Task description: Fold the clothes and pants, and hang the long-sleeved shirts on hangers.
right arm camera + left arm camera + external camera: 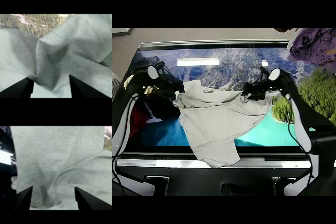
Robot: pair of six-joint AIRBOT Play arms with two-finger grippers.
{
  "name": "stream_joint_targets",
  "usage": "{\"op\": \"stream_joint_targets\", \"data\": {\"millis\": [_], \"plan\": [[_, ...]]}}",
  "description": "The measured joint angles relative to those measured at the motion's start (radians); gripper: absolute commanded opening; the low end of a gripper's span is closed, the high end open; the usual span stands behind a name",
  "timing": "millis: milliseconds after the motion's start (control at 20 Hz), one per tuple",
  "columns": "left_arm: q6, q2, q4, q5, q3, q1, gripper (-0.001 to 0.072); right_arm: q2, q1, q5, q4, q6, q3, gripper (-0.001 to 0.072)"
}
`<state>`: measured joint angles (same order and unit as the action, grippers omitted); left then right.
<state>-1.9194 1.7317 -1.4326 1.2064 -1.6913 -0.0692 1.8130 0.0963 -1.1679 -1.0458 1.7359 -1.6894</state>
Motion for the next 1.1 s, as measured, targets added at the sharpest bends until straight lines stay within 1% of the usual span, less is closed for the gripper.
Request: {"op": "stream_joint_targets", "data": {"millis": [250, 350, 500, 700, 1000, 1050, 1100], "plan": [[0.033, -0.164, 0.010, 0.081, 0.058, 0.096, 0.0599, -0.093, -0.285, -0.087, 0.025, -0.140, 0.011, 0.0518], [0.039, -0.245, 0.015, 0.095, 0.131, 0.122, 0.0599, -0.106, -0.398, -0.121, 0.066, -0.193, 0.068, 0.0518], [0.046, -0.336, 0.020, 0.110, 0.253, 0.135, 0.0600, -0.112, -0.501, -0.125, 0.137, -0.267, 0.185, 0.0518], [0.050, -0.380, 0.023, 0.125, 0.348, 0.135, 0.0599, -0.075, -0.523, -0.072, 0.211, -0.338, 0.265, 0.0518], [0.050, -0.392, 0.023, 0.130, 0.384, 0.135, 0.0599, 0.014, -0.473, 0.032, 0.308, -0.402, 0.291, 0.0514], [0.050, -0.393, 0.023, 0.130, 0.385, 0.135, 0.0599, 0.027, -0.458, 0.050, 0.320, -0.410, 0.292, 0.0446], [0.041, -0.393, 0.025, 0.131, 0.387, 0.135, 0.0598, 0.039, -0.443, 0.060, 0.333, -0.417, 0.293, 0.0400]]}}
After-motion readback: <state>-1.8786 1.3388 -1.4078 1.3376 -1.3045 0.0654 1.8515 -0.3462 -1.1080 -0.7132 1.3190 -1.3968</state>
